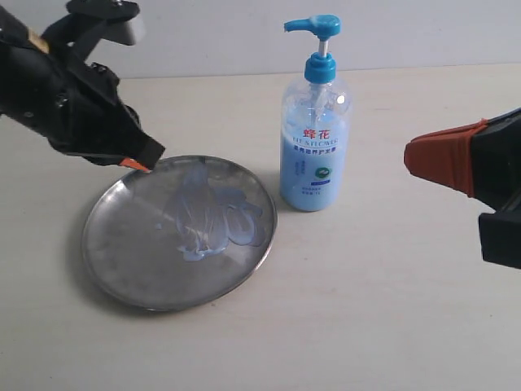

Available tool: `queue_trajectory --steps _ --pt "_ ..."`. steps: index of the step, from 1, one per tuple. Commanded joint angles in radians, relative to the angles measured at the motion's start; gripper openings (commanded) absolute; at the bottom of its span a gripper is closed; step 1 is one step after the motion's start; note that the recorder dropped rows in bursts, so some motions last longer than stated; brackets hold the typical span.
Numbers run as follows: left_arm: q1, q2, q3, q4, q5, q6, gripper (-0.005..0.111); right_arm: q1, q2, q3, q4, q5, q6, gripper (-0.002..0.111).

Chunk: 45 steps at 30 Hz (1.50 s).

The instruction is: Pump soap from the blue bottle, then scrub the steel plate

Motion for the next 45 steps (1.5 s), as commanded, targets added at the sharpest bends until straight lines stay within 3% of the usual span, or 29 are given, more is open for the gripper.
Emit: queue_trajectory --steps 1,21,37,45 --pt "0.017 -0.137 0.091 -0.010 -0.048 -0.005 0.000 -0.005 -0.003 0.003 -0.061 0.003 0.047 0.000" --pt "0.017 -0.778 0.394 -0.021 -0.162 0.013 0.000 -0.005 -0.003 0.003 -0.094 0.014 0.059 0.000" --pt "0.017 -1.267 0.564 0.009 -0.213 0.013 0.000 -0.005 -0.006 0.003 -0.101 0.014 0.067 0.000" --pt "0.017 -1.431 0.628 0.069 -0.248 -0.066 0.000 -0.005 -0.131 0.007 -0.291 0.016 0.202 0.000"
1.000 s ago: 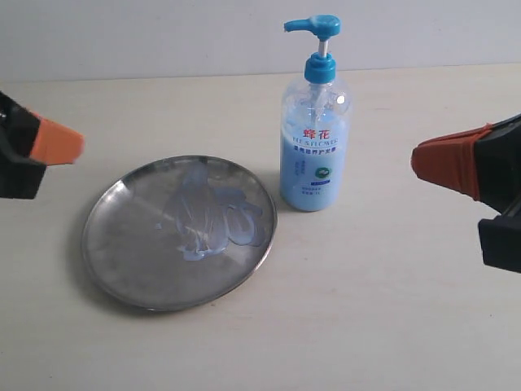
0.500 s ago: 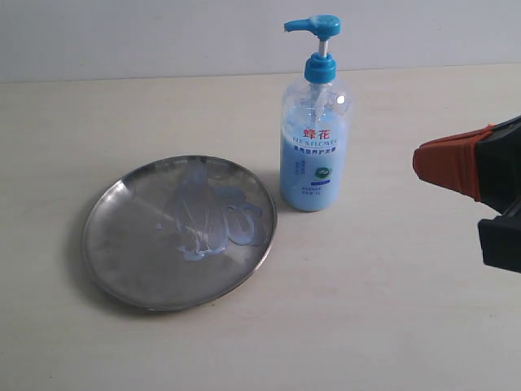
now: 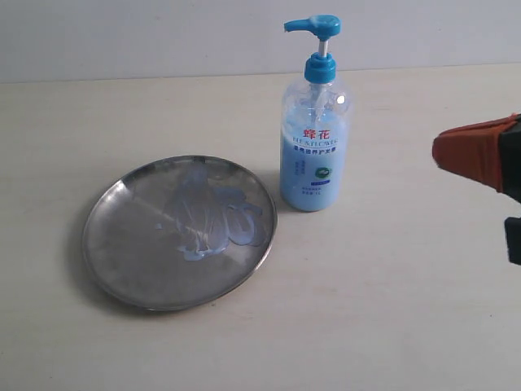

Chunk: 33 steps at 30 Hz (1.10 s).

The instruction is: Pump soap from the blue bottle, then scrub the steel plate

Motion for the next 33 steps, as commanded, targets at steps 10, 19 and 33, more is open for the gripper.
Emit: queue_trajectory --steps 10,19,33 --pt "0.002 -0.063 0.118 0.382 -0.172 -0.445 0.000 -0.005 -0.324 0.188 -0.149 -0.185 0.129 0.000" --pt "0.002 -0.063 0.117 0.402 -0.161 -0.445 0.000 -0.005 -0.324 0.191 -0.151 -0.207 0.129 0.000" --pt "0.002 -0.063 0.142 0.408 -0.160 -0.441 0.000 -0.005 -0.324 0.191 -0.142 -0.207 0.129 0.000"
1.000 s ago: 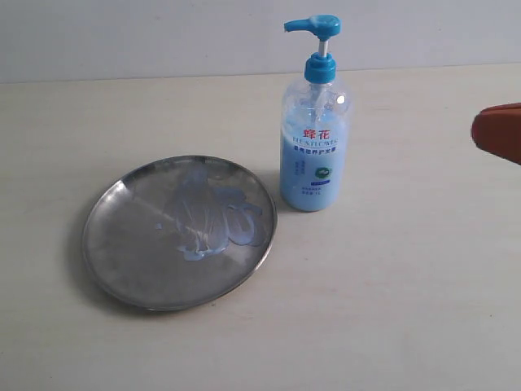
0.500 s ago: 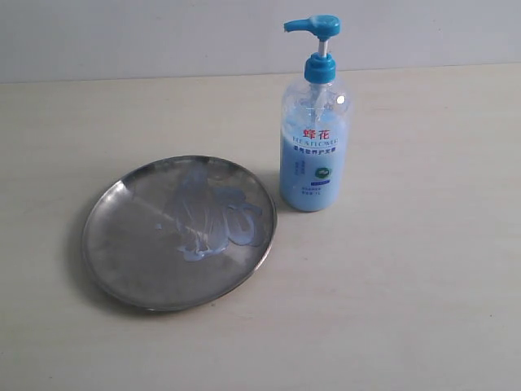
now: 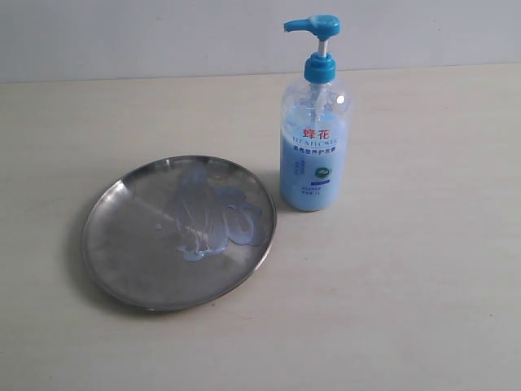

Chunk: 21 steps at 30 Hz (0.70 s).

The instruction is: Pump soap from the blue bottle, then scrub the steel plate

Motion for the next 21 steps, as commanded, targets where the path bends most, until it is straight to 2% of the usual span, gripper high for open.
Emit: queue_trajectory --steps 1,9,21 --pt "0.004 -0.007 0.026 0.015 -0.014 -0.003 0.000 -0.005 -0.003 0.005 -0.001 -0.014 0.001 0.000" --pt "0.119 -0.025 0.101 0.015 -0.079 -0.017 0.000 -0.005 -0.003 0.005 -0.001 -0.014 0.001 0.000" --pt "0.244 -0.030 0.215 0.015 -0.124 -0.125 0.000 -0.005 -0.003 0.005 0.001 -0.014 0.001 0.000"
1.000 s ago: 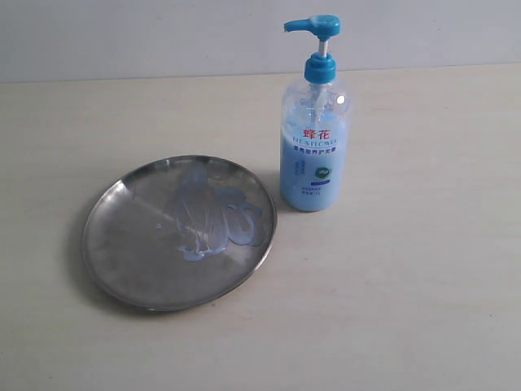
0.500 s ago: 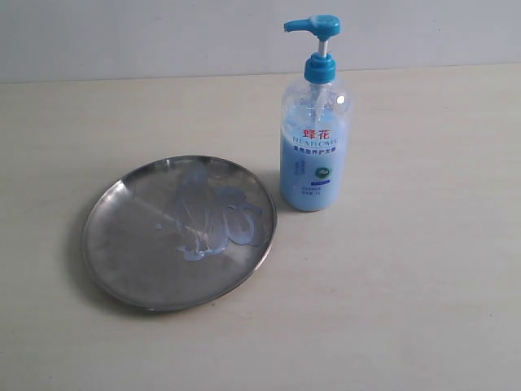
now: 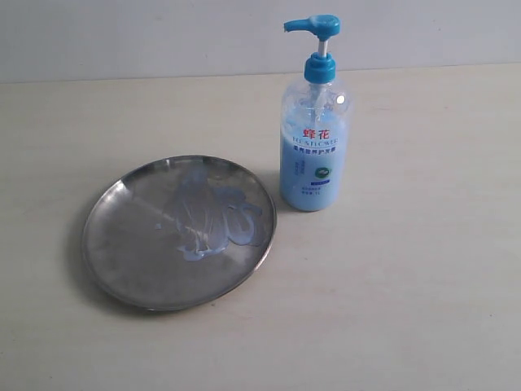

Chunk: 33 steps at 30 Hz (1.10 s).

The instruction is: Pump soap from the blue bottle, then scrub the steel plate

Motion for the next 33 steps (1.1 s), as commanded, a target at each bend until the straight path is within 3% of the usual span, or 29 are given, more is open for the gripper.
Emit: queue_trajectory --steps 1,17,33 --pt "0.040 -0.005 0.031 0.004 -0.025 -0.043 0.000 -0.005 -0.003 0.005 -0.001 -0.014 0.001 0.000" --pt "0.067 -0.005 0.140 0.011 -0.086 -0.075 0.000 -0.005 -0.003 0.005 -0.001 -0.014 0.001 0.000" --pt "0.068 -0.005 0.140 0.014 0.007 -0.082 0.000 -0.005 -0.003 0.005 -0.001 -0.014 0.001 0.000"
